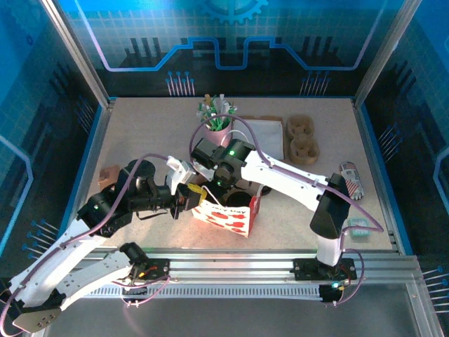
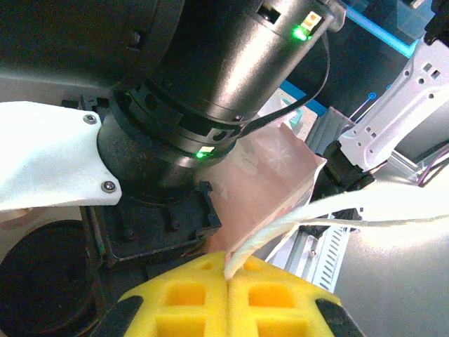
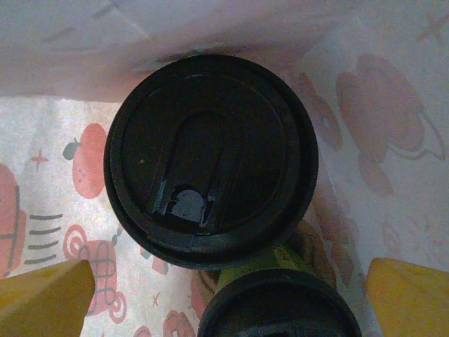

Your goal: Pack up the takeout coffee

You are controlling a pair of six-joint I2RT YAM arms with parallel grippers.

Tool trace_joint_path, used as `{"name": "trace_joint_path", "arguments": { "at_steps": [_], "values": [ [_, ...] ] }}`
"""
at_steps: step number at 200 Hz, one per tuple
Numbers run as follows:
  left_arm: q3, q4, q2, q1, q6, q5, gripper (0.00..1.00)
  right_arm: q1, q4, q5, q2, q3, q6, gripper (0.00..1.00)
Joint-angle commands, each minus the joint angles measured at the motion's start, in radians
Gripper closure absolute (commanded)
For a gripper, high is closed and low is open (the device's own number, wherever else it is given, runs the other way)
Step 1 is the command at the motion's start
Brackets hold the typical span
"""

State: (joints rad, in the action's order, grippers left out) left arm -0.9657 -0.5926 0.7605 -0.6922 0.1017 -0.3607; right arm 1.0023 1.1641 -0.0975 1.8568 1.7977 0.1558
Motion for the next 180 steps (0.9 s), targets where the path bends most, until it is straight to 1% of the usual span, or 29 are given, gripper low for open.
{"name": "trace_joint_path", "arguments": {
  "at_steps": [1,180],
  "values": [
    [-0.015,-0.001,0.003,-0.009,-0.011,-0.013,1.0,0.01,0.029,-0.008,-0.041,0.038,-0.014,0.0],
    [-0.015,-0.002,0.004,-0.008,-0.012,-0.011,1.0,0.023,0.052,-0.033,-0.047,0.065,-0.02,0.0]
  ]
}}
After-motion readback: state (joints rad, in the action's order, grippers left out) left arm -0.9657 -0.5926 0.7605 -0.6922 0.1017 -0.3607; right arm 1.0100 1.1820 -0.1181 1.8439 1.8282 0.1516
